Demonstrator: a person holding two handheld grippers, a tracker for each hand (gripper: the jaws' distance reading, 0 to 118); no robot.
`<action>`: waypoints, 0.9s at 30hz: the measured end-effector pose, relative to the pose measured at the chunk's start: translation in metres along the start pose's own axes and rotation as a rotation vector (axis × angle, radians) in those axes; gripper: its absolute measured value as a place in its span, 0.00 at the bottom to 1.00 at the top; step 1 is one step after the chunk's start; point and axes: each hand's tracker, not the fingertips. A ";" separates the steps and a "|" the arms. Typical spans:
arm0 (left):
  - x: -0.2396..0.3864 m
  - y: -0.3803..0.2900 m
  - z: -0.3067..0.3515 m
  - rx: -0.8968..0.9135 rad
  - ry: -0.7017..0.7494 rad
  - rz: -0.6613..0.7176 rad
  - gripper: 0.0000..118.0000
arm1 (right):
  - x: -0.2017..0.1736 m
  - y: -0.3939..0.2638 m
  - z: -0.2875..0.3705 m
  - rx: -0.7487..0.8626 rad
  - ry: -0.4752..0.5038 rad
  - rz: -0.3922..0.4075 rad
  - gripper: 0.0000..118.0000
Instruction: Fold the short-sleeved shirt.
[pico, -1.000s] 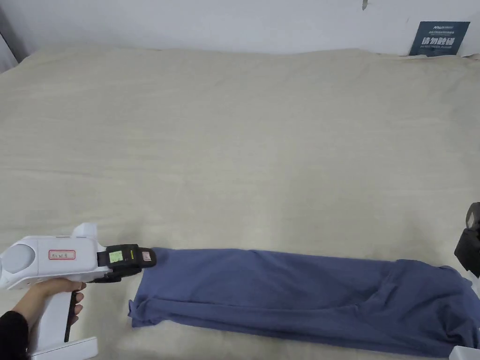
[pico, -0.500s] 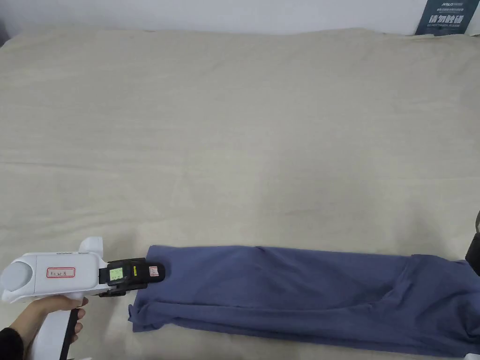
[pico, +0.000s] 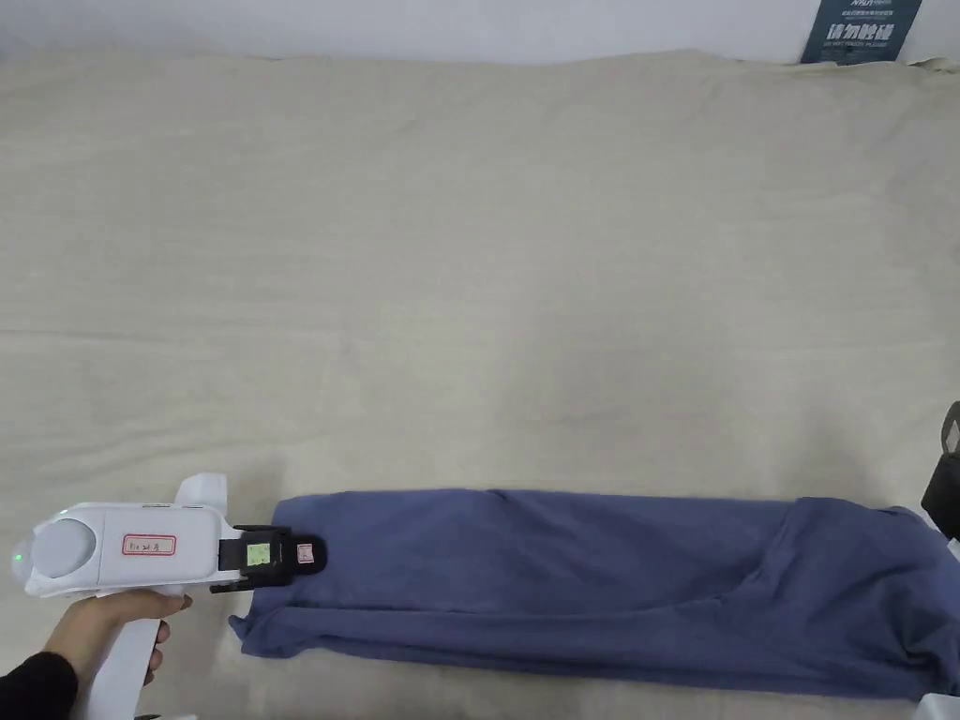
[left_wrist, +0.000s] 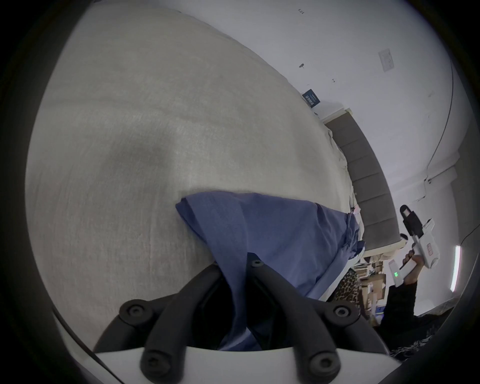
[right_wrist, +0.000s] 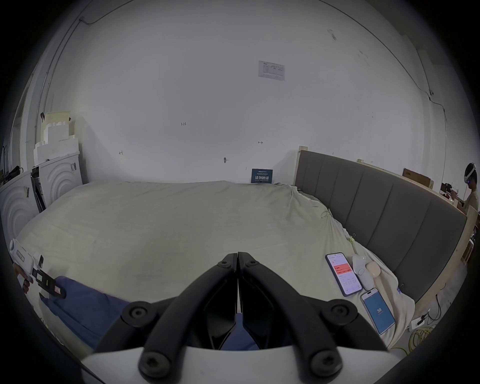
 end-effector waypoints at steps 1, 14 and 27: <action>0.005 0.001 0.001 -0.006 0.022 -0.014 0.05 | 0.001 0.000 0.001 0.001 0.000 -0.004 0.00; 0.036 0.019 0.065 0.039 0.173 -0.053 0.03 | 0.015 0.012 0.016 0.052 0.028 -0.036 0.00; 0.136 0.024 0.079 0.039 0.388 -0.116 0.03 | 0.029 0.012 0.030 0.088 0.069 -0.079 0.00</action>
